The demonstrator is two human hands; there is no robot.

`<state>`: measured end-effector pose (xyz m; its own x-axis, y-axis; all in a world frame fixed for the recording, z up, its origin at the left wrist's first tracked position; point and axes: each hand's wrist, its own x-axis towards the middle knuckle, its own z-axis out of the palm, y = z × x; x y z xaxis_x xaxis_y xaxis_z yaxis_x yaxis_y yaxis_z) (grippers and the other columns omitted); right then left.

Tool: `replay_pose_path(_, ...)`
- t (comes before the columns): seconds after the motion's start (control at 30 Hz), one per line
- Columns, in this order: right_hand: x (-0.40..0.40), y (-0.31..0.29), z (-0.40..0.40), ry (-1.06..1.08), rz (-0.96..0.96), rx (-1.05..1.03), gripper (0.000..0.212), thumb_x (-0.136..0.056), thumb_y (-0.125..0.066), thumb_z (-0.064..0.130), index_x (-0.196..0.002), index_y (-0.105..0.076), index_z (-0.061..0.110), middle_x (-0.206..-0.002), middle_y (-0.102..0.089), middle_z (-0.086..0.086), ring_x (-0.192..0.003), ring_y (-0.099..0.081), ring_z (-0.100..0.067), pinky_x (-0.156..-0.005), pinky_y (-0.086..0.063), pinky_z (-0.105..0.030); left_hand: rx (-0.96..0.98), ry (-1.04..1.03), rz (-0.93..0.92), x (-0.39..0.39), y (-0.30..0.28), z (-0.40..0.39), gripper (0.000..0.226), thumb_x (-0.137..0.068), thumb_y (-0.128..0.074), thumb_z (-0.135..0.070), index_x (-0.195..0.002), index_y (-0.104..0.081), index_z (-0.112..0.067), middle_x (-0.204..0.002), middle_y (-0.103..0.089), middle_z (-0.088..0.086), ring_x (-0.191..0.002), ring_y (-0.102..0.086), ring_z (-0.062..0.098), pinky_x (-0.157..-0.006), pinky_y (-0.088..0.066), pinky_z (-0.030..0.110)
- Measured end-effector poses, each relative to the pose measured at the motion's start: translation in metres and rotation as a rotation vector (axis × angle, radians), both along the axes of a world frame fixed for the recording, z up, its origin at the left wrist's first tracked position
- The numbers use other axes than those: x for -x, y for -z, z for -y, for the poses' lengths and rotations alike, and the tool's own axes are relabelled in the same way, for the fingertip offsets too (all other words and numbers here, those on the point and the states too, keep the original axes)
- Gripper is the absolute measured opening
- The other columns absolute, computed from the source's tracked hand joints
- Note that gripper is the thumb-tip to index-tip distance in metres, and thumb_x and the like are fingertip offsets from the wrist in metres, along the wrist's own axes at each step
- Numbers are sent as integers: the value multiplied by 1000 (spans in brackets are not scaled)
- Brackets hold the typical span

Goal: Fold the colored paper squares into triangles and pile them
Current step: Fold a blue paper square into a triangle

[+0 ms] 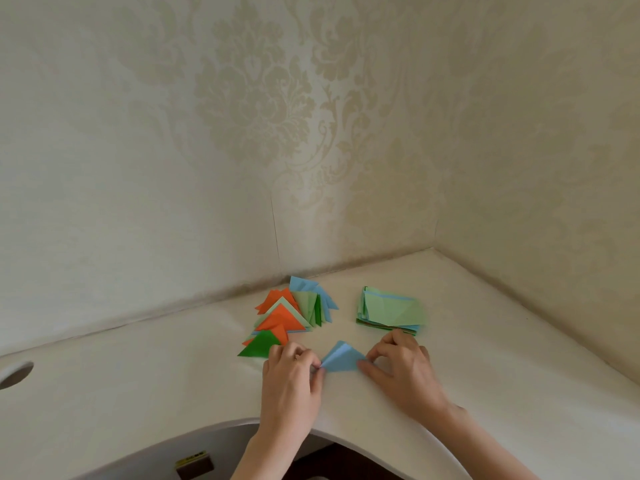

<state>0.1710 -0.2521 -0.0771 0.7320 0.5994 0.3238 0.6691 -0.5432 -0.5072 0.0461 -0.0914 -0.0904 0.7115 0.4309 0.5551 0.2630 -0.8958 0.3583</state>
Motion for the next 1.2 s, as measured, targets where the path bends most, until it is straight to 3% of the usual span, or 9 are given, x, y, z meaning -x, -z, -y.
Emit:
replay_pose_path(0.2, 5, 5, -11, 125, -1, 64, 32, -83, -57, 60, -84, -65, 29, -92, -51, 14, -98, -48, -8, -79, -29, -29, 13, -73, -16, -14, 2, 5, 25, -70, -82, -31, -67, -59, -22, -74, -52, -7, -69, -47, 18, -57, -40, 29)
replay_pose_path(0.33, 7, 4, -19, 175, 30, 128, 40, -78, -51, 71, -72, -55, 32, -87, -50, 13, -94, -47, -10, -79, -30, -30, -37, -160, -92, -22, 3, 12, 34, -75, -70, -54, -69, -62, -21, -76, -51, -4, -72, -48, 19, -59, -41, 31)
replay_pose_path(0.43, 6, 11, -20, 199, 84, 90, 44, -74, -52, 73, -69, -58, 30, -81, -50, 13, -86, -50, -13, -74, -30, -31, -49, -179, -93, -24, 4, 13, 36, -76, -67, -56, -69, -60, -21, -77, -50, -4, -73, -48, 19, -59, -40, 32)
replay_pose_path(0.73, 4, 6, -17, 194, -55, 59, 27, -77, -63, 61, -87, -55, 37, -89, -50, 17, -97, -46, -4, -75, -23, -27, 92, -83, 46, -22, 10, 1, 27, -71, -81, -24, -75, -54, -21, -73, -53, -9, -65, -44, 16, -55, -35, 30)
replay_pose_path(0.97, -1, 2, -11, 108, -167, -9, 18, -83, -67, 40, -98, -58, 36, -89, -52, 16, -95, -47, -6, -80, -29, -28, 223, 4, 83, -20, 11, -8, 23, -77, -74, -3, -75, -58, -20, -75, -52, -13, -69, -45, 15, -58, -41, 30)
replay_pose_path(1.2, 0, 2, -11, 125, -156, 4, 16, -85, -65, 38, -98, -58, 35, -92, -52, 15, -97, -48, -8, -83, -30, -28, 57, -9, 29, -17, 1, 7, 26, -75, -71, 6, -79, -56, -15, -77, -53, -2, -70, -46, 16, -57, -42, 29)
